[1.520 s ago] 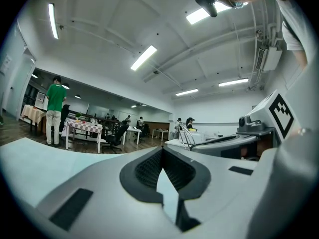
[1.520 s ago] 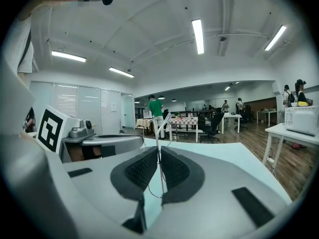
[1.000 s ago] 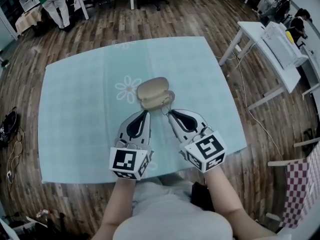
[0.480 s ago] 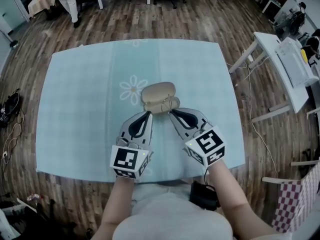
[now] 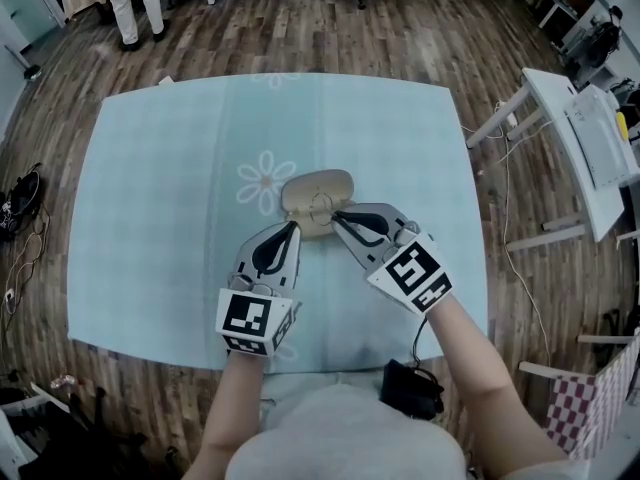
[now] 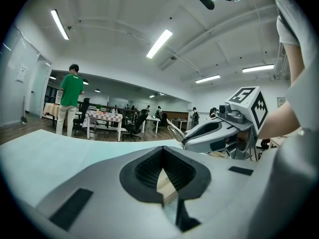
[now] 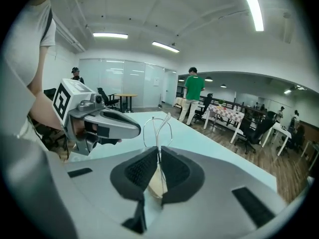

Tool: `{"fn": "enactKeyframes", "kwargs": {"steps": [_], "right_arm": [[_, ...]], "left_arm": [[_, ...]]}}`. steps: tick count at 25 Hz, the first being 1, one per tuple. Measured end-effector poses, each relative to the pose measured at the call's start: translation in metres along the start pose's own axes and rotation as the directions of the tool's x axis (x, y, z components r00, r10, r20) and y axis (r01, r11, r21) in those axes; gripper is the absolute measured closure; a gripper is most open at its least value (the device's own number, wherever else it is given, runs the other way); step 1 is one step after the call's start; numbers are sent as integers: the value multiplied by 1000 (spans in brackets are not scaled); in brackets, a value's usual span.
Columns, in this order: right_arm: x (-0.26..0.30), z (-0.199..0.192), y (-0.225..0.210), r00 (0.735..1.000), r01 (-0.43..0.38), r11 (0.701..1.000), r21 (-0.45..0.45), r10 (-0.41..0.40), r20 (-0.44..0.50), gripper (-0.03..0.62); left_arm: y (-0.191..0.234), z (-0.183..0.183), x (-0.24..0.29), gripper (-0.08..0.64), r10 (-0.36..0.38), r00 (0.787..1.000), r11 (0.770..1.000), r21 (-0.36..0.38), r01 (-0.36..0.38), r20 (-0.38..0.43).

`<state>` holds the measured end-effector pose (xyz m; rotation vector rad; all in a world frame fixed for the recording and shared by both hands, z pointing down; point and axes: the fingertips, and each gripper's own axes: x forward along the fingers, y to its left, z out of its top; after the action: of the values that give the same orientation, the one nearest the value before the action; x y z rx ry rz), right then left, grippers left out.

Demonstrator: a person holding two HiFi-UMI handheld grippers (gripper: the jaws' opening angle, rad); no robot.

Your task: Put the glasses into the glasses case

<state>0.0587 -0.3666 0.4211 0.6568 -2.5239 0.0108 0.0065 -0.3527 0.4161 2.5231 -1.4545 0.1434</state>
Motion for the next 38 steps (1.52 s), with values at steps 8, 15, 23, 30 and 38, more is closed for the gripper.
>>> {"fn": "enactKeyframes", "kwargs": {"steps": [8, 15, 23, 30, 38], "right_arm": [[20, -26, -6, 979, -182, 978, -107, 169, -116, 566], [45, -51, -5, 915, -355, 930, -99, 324, -239, 566], [68, -82, -1, 827, -476, 868, -141, 386, -409, 565], [82, -113, 6, 764, -525, 840, -139, 392, -513, 565], [96, -132, 10, 727, -550, 826, -126, 398, -559, 565]], "left_arm": [[3, -14, 17, 552, 15, 999, 1000, -11, -15, -29], [17, -23, 22, 552, 38, 998, 999, -17, -39, -59], [25, -35, 27, 552, 45, 994, 999, -23, -47, -97], [37, -43, 27, 552, 59, 992, 996, -52, -66, -113], [45, -48, 32, 552, 63, 992, 993, -92, -73, -106]]}}
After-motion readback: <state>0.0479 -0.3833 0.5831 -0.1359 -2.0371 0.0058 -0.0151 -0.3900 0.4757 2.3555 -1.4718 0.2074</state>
